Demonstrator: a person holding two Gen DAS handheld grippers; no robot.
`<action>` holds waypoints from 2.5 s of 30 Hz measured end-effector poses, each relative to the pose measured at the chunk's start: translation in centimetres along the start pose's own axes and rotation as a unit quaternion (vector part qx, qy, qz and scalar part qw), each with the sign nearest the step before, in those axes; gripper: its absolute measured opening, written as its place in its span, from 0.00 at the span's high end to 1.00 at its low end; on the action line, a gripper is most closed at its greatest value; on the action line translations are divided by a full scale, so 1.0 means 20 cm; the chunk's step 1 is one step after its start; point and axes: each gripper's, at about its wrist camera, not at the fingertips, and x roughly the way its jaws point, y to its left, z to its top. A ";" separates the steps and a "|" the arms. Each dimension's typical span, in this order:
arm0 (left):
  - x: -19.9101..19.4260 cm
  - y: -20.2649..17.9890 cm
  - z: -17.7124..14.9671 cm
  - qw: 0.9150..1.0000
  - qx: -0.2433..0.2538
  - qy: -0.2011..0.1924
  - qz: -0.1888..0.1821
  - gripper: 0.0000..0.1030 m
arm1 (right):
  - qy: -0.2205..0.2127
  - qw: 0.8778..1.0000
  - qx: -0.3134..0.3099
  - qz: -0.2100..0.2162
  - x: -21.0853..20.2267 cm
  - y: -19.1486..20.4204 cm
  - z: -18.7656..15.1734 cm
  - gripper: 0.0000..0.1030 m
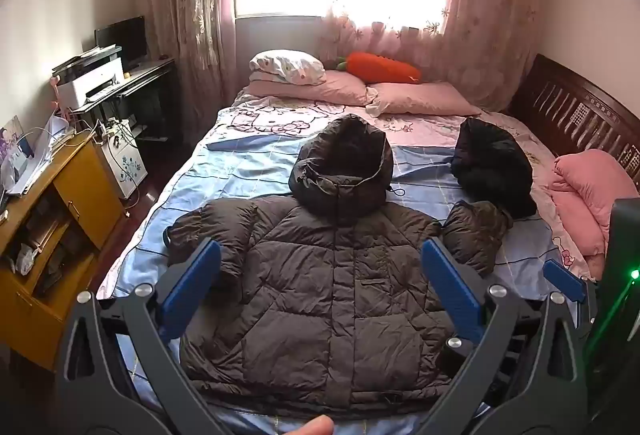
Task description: Fold large clothes
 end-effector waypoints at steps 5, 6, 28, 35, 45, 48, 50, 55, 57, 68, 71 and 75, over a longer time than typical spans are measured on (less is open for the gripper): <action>0.00 0.00 0.00 1.000 -0.002 0.000 -0.002 0.02 | -0.001 1.000 -0.001 0.000 0.00 0.00 0.00 0.01; 0.00 0.00 0.00 1.000 -0.002 -0.001 -0.001 0.02 | 0.001 1.000 0.000 0.000 0.00 0.00 0.00 0.01; 0.00 0.01 0.02 1.000 0.000 -0.003 0.002 0.02 | 0.001 1.000 0.000 0.002 0.00 0.01 -0.01 0.01; 0.00 0.01 0.02 1.000 0.000 -0.004 0.002 0.02 | 0.001 1.000 0.000 0.002 0.00 0.02 -0.01 0.01; -0.01 0.02 0.02 1.000 0.001 -0.004 0.004 0.02 | 0.003 1.000 0.000 0.003 0.01 -0.03 0.01 0.01; -0.01 0.02 0.02 1.000 0.001 -0.004 0.004 0.02 | 0.003 1.000 0.000 0.003 0.01 0.03 -0.02 0.01; -0.01 0.02 0.02 1.000 0.001 -0.004 0.004 0.02 | 0.003 1.000 0.000 0.003 0.02 0.02 -0.01 0.01; -0.01 0.01 0.02 1.000 0.001 -0.005 0.005 0.02 | 0.004 1.000 0.000 0.004 0.02 0.03 -0.02 0.01; -0.01 0.01 0.02 1.000 0.002 -0.005 0.004 0.02 | 0.004 1.000 0.000 0.004 0.01 0.03 -0.02 0.01; -0.01 0.01 0.02 1.000 0.002 -0.006 0.006 0.02 | 0.005 1.000 0.000 0.004 0.01 0.04 -0.02 0.01; -0.01 0.01 0.02 1.000 0.002 -0.005 0.006 0.02 | 0.005 1.000 0.000 0.004 0.01 0.05 -0.02 0.01; -0.01 0.01 0.02 1.000 0.003 -0.006 0.005 0.02 | 0.005 1.000 0.000 0.004 0.01 0.05 -0.02 0.01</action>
